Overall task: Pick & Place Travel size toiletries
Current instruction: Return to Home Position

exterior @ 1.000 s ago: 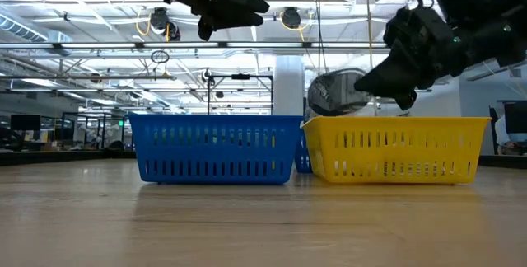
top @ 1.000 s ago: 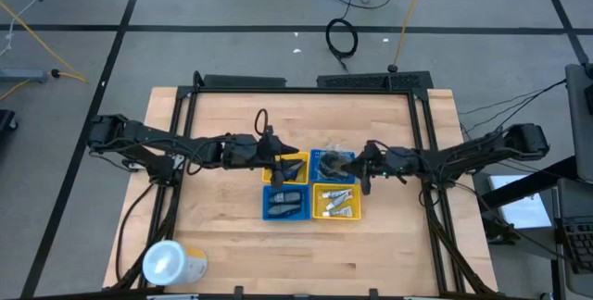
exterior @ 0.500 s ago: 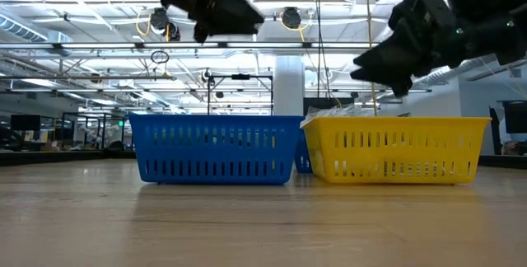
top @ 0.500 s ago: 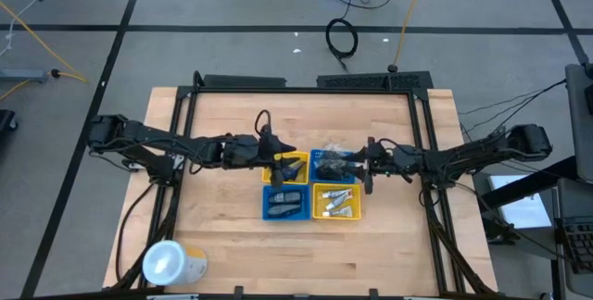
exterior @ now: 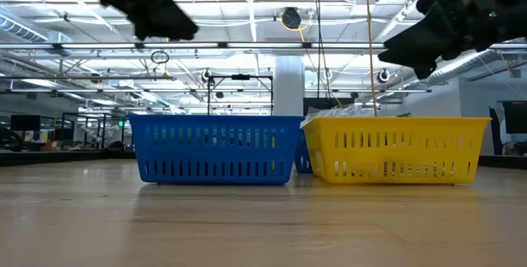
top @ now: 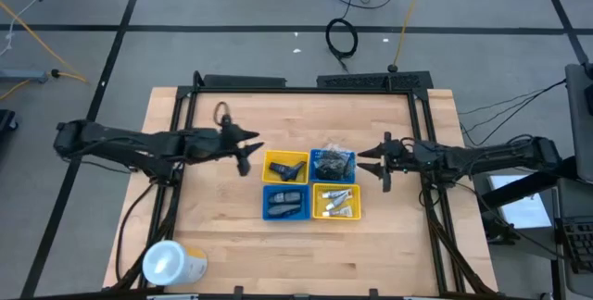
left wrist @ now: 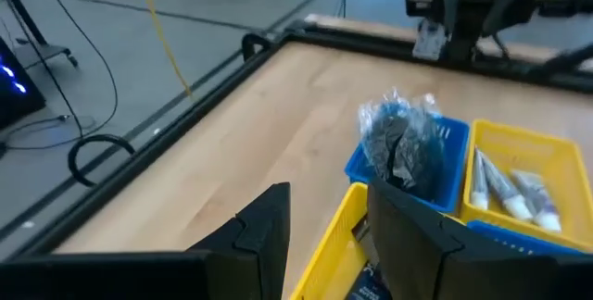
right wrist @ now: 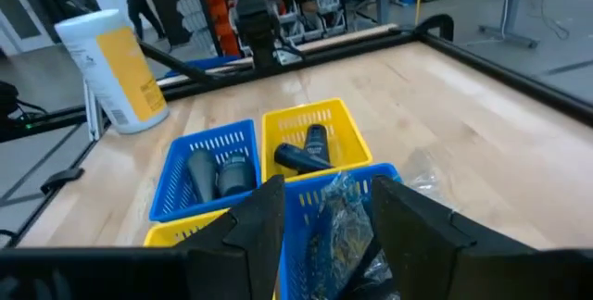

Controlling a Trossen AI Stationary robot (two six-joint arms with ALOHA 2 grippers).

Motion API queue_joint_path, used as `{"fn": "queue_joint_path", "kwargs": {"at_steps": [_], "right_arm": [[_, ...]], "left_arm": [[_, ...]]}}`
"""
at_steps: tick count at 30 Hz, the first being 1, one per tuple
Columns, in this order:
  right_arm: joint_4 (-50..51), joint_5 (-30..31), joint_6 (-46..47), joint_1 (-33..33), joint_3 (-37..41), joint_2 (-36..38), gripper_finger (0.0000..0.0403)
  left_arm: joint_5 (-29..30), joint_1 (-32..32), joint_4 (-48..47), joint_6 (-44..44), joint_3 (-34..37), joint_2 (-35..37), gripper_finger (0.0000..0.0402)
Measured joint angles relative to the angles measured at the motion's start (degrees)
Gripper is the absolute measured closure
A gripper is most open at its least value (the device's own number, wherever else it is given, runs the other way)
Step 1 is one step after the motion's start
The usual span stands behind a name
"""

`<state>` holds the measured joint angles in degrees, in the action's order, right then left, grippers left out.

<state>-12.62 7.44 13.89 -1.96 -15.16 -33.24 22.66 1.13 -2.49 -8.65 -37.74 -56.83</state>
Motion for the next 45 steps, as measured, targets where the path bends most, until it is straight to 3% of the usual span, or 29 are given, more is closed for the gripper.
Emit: {"fn": "queue_joint_path", "kwargs": {"at_steps": [9, 14, 18, 26, 45], "right_arm": [[12.23, -3.19, -5.85, -0.04, 0.00, 9.39, 0.0259], [15.14, -3.13, -7.58, -0.04, 0.00, 12.38, 0.0261], [13.23, -2.74, -9.05, -0.04, 2.89, 14.08, 0.0262], [-1.97, -3.00, -8.15, -0.04, 13.99, 18.14, 0.0262], [-0.87, -3.02, -7.54, -0.04, 14.16, 17.90, 0.0261]], "left_arm": [[1.48, 1.58, 6.94, -3.51, 20.66, 19.99, 0.0256], [6.89, 1.63, 8.38, -9.46, 28.38, 27.79, 0.0256], [7.89, 1.63, 8.53, -8.65, 31.84, 31.26, 0.0256], [7.78, 1.65, 6.42, -14.59, 36.79, 33.25, 0.0256], [6.91, 1.63, 7.01, -13.67, 36.79, 31.66, 0.0256]]}}
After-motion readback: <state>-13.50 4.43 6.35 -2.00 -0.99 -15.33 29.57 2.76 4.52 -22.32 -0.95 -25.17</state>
